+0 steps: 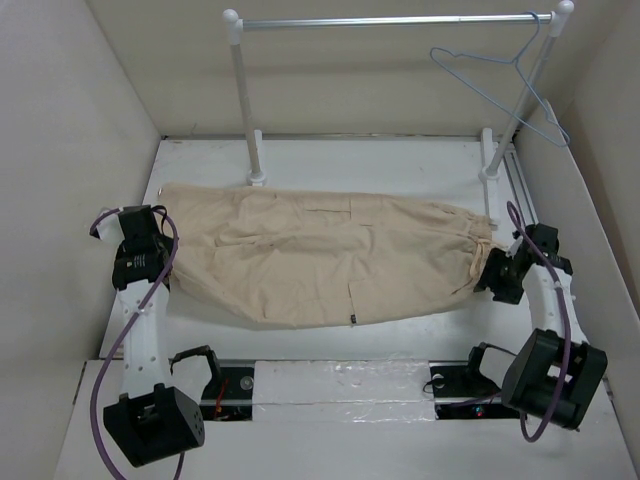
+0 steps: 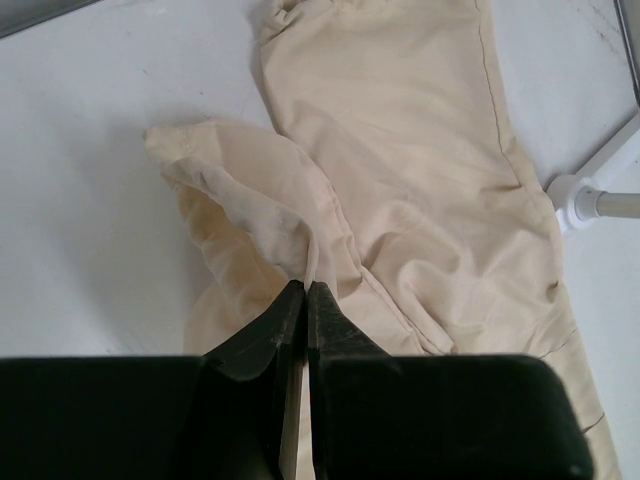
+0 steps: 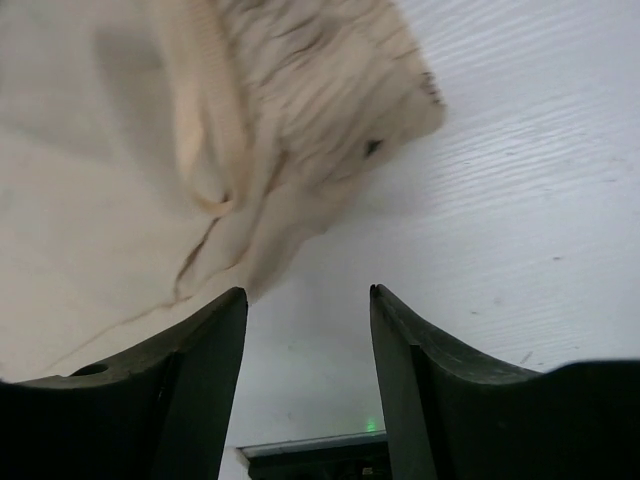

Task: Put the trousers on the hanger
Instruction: Fold the trousers at the center of the board.

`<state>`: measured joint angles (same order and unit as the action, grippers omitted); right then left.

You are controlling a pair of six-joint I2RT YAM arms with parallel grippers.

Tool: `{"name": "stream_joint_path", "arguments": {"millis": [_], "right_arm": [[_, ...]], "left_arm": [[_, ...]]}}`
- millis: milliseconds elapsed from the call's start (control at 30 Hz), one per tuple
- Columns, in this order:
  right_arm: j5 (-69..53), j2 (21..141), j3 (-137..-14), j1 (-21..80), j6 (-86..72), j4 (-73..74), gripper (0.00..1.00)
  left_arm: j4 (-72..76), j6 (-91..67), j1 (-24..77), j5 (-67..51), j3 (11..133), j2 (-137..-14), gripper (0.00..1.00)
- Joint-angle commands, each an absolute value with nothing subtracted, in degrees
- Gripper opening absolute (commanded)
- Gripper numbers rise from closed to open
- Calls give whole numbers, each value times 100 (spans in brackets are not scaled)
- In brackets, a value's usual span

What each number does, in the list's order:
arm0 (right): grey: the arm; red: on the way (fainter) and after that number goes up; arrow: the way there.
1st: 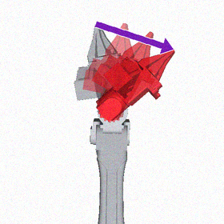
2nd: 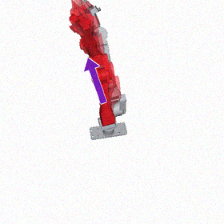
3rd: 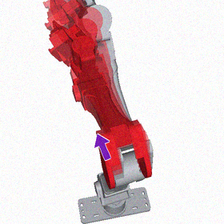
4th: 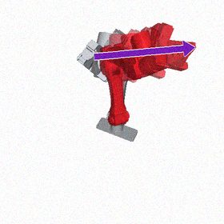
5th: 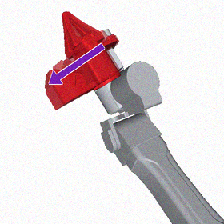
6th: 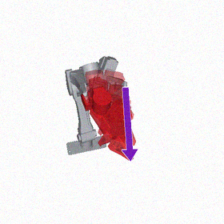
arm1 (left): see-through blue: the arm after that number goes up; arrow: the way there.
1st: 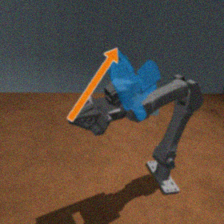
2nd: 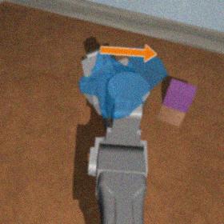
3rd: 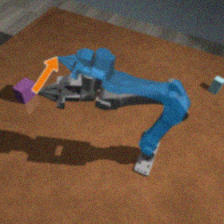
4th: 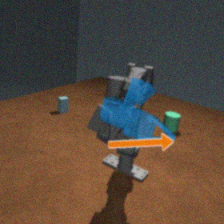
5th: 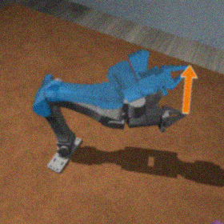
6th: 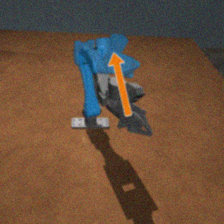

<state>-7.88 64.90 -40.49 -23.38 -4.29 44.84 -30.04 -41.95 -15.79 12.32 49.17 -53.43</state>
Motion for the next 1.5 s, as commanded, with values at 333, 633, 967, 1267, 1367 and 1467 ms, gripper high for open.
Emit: {"name": "stream_joint_path", "arguments": {"millis": [333,633,967,1267,1367,1467], "right_arm": [[-1283,7074,-4350,-1942,-624,3763,61],[-1336,6413,-4008,-2109,-422,4305,0],[704,6389,-6572,-942,535,6002,0],[1319,6328,-6988,-352,720,6022,0],[942,6828,-7241,-439,730,5713,0],[485,6979,-7628,-642,782,5686,0]], "left_arm": [[-2944,-4034,-1556,1380,5019,-5361,0],[-3040,-3771,-1556,2537,5807,-5755,0],[-3797,-3744,-1556,3313,7795,-6635,0],[-4070,-3621,-1556,3902,9193,-7364,0],[-4017,-3612,-1556,3780,9422,-7795,0],[-4218,-3770,-1556,3613,9466,-8059,0]]}}
